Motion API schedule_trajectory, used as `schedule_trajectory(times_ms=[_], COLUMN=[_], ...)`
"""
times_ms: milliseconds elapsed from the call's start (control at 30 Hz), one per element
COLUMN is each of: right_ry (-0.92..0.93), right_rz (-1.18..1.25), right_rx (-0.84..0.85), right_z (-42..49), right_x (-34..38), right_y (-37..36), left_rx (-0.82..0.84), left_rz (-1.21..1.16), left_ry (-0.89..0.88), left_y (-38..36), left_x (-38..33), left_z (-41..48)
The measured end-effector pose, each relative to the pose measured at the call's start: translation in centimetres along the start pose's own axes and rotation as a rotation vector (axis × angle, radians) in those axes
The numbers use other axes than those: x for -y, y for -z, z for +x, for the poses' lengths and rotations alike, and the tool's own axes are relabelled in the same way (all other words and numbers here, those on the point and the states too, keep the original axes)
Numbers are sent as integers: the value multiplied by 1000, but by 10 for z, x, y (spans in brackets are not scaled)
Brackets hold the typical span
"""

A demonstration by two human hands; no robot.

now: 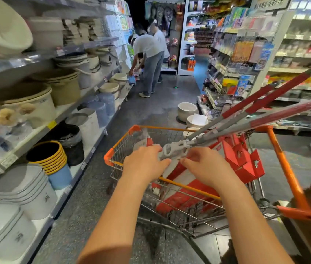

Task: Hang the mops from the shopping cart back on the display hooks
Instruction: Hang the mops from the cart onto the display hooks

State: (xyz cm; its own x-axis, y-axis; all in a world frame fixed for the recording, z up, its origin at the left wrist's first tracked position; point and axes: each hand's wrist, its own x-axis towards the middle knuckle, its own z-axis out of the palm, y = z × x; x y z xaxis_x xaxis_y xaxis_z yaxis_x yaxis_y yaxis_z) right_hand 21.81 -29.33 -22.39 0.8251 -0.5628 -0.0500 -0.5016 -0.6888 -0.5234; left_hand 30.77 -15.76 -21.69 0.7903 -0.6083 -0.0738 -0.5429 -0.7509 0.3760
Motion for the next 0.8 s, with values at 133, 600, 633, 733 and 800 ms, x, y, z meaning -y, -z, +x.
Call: schedule_trajectory(times_ms=[133, 600, 633, 733, 800], right_ry=[0, -188, -203, -239, -260], right_rz=[24, -122, -126, -131, -138], right_rx=[23, 4, 4, 20, 40], right_z=[29, 189, 199, 224, 237], right_x=[-9, 12, 13, 12, 9], right_y=[0, -33, -37, -49, -57], left_rx=[-14, 121, 136, 189, 212], left_rz=[1, 1, -1, -5, -17], left_ry=[8, -74, -79, -85, -73], left_y=[-4, -12, -15, -28, -38], left_x=[-4, 44, 50, 65, 72], left_z=[27, 204, 217, 246, 259])
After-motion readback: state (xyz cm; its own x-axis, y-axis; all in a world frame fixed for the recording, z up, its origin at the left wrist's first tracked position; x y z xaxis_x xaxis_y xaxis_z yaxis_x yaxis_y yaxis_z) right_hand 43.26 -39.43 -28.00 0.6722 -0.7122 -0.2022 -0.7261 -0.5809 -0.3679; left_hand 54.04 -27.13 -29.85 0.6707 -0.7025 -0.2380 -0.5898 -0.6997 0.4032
